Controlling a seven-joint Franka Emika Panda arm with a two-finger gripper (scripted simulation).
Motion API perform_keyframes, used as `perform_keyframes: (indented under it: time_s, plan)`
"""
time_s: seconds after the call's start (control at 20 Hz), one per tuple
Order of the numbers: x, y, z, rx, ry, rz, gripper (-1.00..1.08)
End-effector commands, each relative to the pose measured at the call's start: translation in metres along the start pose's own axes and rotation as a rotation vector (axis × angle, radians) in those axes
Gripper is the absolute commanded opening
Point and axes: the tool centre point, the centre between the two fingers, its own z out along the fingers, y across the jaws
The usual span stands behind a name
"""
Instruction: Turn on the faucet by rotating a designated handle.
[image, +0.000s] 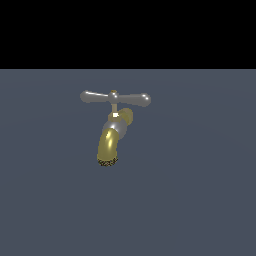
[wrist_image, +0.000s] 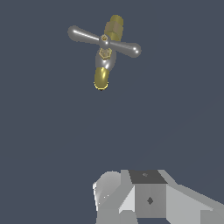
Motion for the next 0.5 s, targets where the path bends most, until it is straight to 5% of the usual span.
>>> perform_keyframes:
  time_s: [0.0,0.45]
  plan:
    - [0.000,0.000,0.000,0.000,0.000,0.000,-1.00]
    - [0.005,0.006,0.011,0.001,0.000,-0.048,-1.00]
